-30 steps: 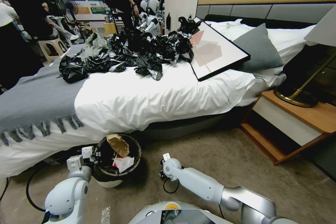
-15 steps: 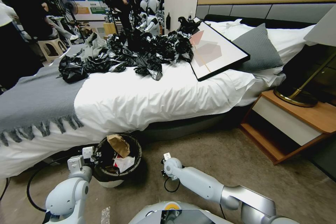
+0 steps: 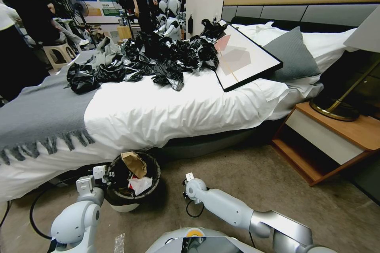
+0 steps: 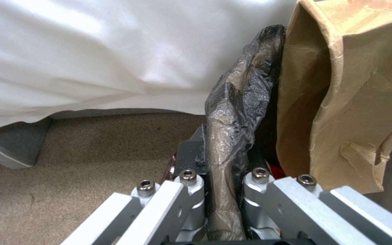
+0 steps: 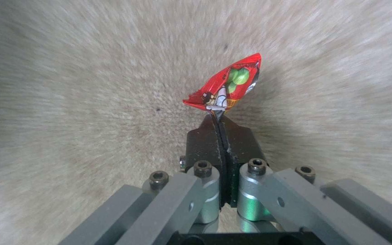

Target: Pick up the trash bin, then pick up the garbage from the floor and place it into the trash bin.

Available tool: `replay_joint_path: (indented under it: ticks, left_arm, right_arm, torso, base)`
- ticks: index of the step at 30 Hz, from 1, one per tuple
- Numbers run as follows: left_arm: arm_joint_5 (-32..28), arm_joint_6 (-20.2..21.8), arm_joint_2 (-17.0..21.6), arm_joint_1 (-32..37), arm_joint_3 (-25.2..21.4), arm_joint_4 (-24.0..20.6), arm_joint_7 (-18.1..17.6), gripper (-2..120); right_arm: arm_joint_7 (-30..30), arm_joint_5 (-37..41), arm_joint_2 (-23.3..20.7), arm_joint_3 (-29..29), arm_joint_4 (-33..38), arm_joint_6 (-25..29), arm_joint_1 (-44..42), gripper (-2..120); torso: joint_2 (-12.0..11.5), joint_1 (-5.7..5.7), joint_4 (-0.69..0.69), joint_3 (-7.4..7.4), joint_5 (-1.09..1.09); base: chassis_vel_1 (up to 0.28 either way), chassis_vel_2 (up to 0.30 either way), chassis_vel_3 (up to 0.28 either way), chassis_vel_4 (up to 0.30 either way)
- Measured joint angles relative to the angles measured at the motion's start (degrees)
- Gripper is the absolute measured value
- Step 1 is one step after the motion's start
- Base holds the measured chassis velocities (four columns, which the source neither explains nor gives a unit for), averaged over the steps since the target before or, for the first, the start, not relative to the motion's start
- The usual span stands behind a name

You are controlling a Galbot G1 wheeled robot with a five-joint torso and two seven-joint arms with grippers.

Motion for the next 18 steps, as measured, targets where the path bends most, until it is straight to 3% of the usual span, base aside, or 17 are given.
replay_joint_path:
  ticks: [3, 7, 9, 11, 13, 18]
  left_arm:
    - [-0.02, 0.00, 0.11, 0.10, -0.05, -0.42, 0.00, 3]
    - [-0.22, 0.00, 0.26, 0.15, -0.15, -0.88, -0.04, 3]
    - [-0.16, 0.00, 0.29, 0.05, -0.08, -0.72, 0.09, 3]
    - [-0.11, 0.00, 0.29, 0.00, -0.03, -0.63, 0.12, 3]
    - [0.10, 0.00, 0.24, -0.24, 0.16, -0.45, 0.23, 3]
    - [0.39, 0.00, 0.14, -0.48, 0.55, -0.33, 0.34, 3]
  right_arm:
    - [1.24, 1.81, -1.55, -0.24, 3.18, 0.00, 0.55, 0]
    - [4.28, 6.43, -6.54, -0.58, 10.35, 0.00, 1.99, 0]
    - [5.49, 9.57, -12.24, -0.41, 17.56, 0.01, 3.09, 0]
    - [5.57, 9.86, -13.11, -0.28, 18.76, 0.01, 3.21, 0]
    - [5.89, 11.16, -16.81, 0.83, 24.38, 0.01, 3.50, 0]
    - [5.93, 12.52, -20.57, 3.94, 31.14, 0.02, 3.52, 0]
  torso:
    - [0.00, 0.00, 0.02, 0.00, 0.01]
    - [0.00, 0.00, 0.01, 0.00, 0.02]
    - [0.00, 0.00, 0.02, 0.00, 0.02]
    - [0.00, 0.00, 0.01, 0.00, 0.01]
    - [0.00, 0.00, 0.00, 0.00, 0.02]
    - [0.00, 0.00, 0.01, 0.00, 0.03]
  base:
    - [0.000, 0.000, 0.000, 0.000]
    - [0.000, 0.000, 0.000, 0.000]
    - [0.000, 0.000, 0.000, 0.000]
    - [0.000, 0.000, 0.000, 0.000]
    - [0.000, 0.000, 0.000, 0.000]
    - [0.000, 0.000, 0.000, 0.000]
